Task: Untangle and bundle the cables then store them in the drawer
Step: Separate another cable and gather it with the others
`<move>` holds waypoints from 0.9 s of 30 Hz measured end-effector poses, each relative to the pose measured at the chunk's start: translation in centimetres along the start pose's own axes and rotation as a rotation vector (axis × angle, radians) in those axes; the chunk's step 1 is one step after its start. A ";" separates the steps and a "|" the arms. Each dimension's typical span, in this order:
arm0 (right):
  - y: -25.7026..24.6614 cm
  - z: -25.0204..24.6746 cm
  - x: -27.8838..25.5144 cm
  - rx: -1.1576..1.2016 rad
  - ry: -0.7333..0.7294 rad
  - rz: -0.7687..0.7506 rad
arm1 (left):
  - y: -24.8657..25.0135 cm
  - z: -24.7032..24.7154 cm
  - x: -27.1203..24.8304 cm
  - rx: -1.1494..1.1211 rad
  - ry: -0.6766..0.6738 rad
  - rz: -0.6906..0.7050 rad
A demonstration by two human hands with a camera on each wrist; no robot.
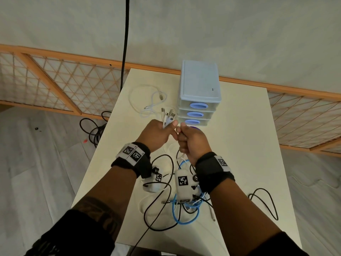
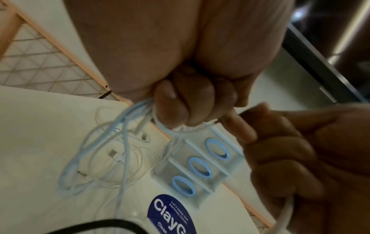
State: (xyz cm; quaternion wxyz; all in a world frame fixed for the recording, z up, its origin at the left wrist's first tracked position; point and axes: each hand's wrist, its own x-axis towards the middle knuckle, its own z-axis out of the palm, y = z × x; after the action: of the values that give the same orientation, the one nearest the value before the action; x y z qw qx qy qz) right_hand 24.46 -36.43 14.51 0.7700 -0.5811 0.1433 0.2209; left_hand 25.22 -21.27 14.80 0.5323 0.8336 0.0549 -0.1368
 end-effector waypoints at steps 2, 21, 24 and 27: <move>0.0 0.3 -0.1 0.002 -0.033 -0.013 | 0.5 0.4 0.6 0.070 0.089 -0.013; 1.9 -0.2 -0.8 -0.338 -0.019 -0.131 | 0.3 -1.3 2.1 -0.525 0.217 -0.205; 2.1 -0.2 -0.7 -0.384 -0.006 -0.151 | 0.4 -1.3 1.2 -0.413 0.028 -0.159; 2.1 0.0 -0.2 -0.361 -0.040 -0.136 | 0.4 -0.9 1.4 -0.346 0.165 -0.122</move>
State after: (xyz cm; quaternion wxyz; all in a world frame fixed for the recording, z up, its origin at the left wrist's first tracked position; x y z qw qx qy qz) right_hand 23.27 -35.95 12.88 0.6691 -0.7137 0.0464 0.2018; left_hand 26.77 -20.75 15.12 0.6522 0.7331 0.1715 -0.0884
